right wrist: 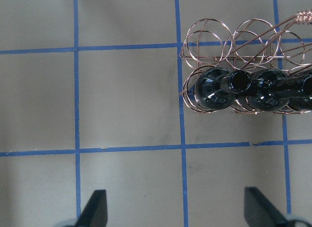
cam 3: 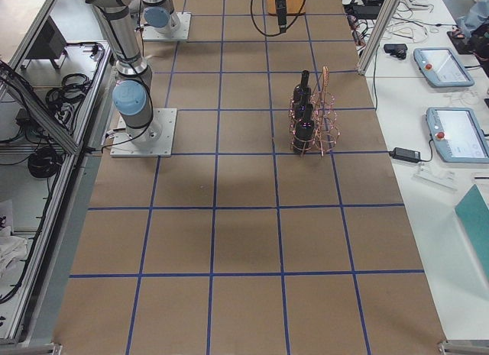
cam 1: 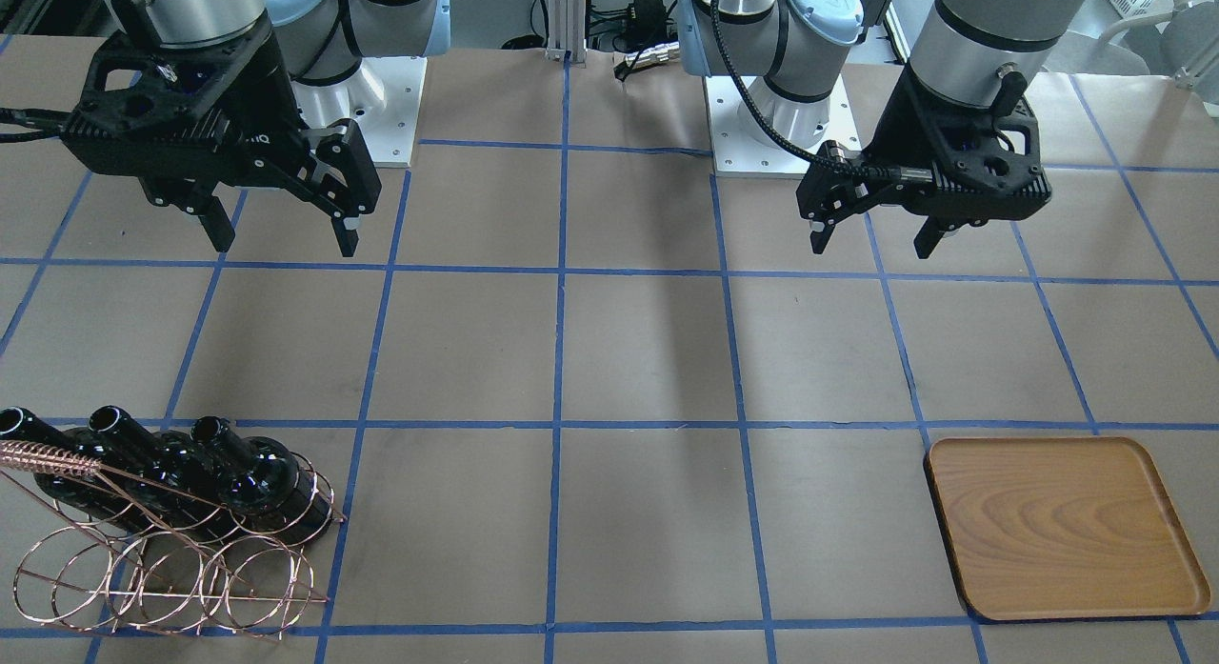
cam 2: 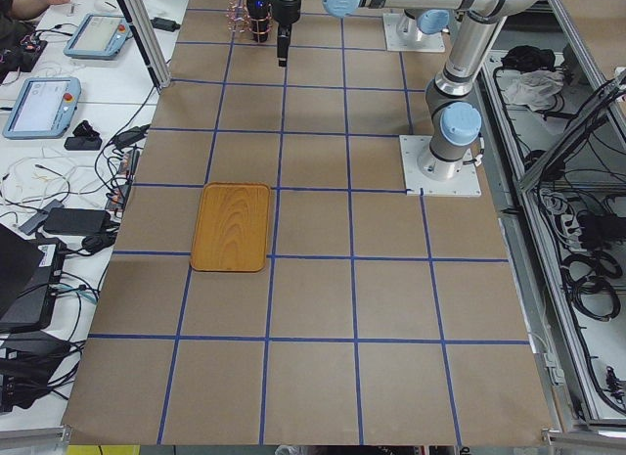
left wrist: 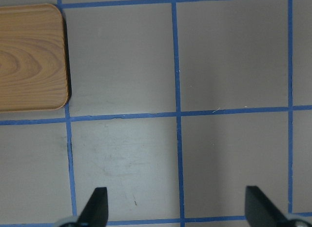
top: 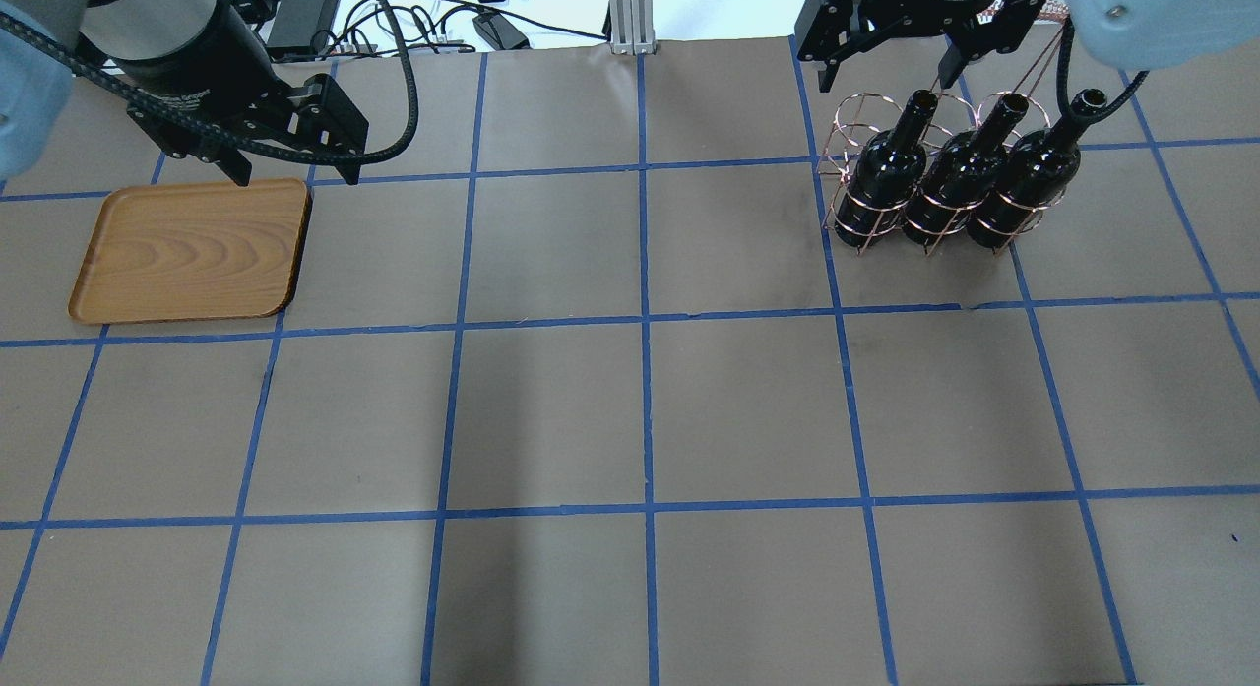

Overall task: Take wine from basket and place on tray
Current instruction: 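Lower the right gripper onto the nearest dark bottle in the copper rack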

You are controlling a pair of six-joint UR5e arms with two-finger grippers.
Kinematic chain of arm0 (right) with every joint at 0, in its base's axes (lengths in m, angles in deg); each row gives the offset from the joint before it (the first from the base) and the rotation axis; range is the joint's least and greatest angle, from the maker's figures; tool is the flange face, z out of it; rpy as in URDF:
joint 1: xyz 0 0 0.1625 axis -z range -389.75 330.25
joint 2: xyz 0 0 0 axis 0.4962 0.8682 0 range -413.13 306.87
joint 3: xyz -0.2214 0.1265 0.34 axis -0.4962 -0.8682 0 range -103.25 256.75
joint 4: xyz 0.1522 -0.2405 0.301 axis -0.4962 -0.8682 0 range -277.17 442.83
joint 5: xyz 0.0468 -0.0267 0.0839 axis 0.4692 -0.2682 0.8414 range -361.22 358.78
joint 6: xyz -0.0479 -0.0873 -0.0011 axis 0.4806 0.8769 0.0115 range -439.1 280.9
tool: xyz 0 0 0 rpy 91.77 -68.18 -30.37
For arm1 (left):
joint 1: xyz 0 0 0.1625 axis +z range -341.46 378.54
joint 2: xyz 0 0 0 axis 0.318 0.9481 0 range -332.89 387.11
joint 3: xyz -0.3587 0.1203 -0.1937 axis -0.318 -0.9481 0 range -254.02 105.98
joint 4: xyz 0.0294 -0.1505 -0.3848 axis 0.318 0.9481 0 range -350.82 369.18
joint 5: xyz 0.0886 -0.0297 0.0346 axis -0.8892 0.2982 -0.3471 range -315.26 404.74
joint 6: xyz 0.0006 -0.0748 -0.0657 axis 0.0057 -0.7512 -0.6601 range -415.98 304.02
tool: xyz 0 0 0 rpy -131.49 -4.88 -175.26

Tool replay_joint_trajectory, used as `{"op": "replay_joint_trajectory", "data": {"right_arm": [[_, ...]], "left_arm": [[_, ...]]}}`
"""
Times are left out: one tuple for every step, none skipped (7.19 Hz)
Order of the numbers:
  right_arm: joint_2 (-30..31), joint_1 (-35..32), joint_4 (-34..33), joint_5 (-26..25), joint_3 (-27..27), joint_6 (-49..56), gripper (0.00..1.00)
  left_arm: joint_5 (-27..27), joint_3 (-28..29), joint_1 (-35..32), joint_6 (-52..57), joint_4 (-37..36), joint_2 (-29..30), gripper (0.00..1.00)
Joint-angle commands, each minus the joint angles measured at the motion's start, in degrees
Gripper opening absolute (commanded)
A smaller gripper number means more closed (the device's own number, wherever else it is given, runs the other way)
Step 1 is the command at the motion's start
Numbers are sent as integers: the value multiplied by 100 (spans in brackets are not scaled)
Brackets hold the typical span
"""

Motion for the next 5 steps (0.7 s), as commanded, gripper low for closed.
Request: {"op": "replay_joint_trajectory", "data": {"right_arm": [[-11,0,-11,13,-8,0,100],[-20,0,-2,13,-8,0,100],[-46,9,24,-22,9,61,100],[-55,17,51,-83,9,70,100],[-90,70,33,-58,18,79,100]], "left_arm": [[-10,-4,4,4,0,0,100],[-2,-4,4,-5,0,0,100],[-10,-4,4,4,0,0,100],[-2,-4,4,4,0,0,100],[-10,-4,4,4,0,0,100]]}}
